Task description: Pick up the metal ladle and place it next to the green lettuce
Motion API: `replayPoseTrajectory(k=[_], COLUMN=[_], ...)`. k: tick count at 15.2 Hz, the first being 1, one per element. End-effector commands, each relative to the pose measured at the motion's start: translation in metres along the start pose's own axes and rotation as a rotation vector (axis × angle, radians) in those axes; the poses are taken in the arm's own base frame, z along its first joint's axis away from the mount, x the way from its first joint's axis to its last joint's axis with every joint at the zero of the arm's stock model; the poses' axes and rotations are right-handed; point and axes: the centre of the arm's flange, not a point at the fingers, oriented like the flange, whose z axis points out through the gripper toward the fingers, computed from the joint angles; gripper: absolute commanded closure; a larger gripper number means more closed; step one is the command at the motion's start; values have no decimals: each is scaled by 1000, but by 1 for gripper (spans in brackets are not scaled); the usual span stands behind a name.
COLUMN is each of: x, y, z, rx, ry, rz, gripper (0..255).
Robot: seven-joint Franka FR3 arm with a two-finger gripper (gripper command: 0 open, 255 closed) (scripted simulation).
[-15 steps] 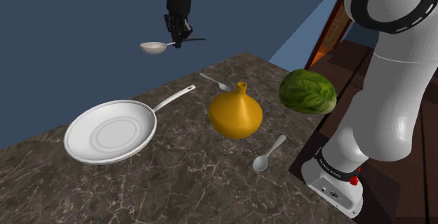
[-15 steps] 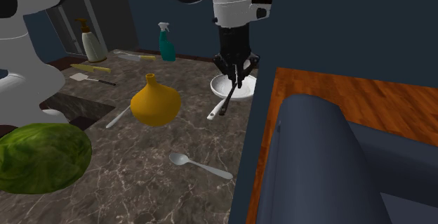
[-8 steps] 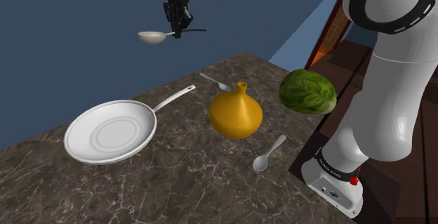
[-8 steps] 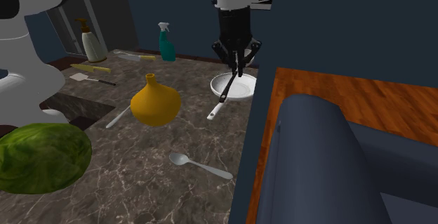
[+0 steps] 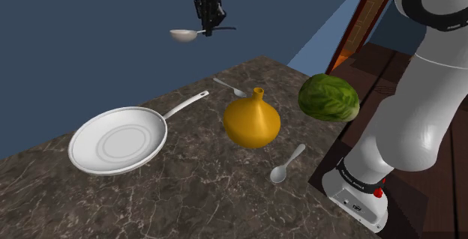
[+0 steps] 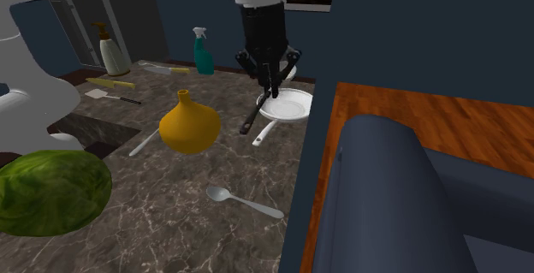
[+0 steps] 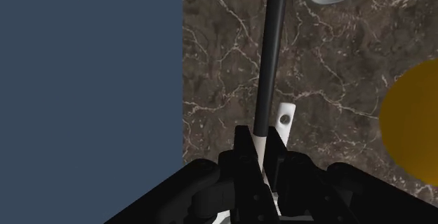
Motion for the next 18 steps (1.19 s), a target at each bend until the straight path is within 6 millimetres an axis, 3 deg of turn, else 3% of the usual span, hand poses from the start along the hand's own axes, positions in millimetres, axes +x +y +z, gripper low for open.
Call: replayPoseTrajectory(k=[1,18], x=[-25,-227], y=[-14,-112], z=[-1,-16], rx=[0,0], ry=[0,0], rz=[0,0], gripper=[255,255])
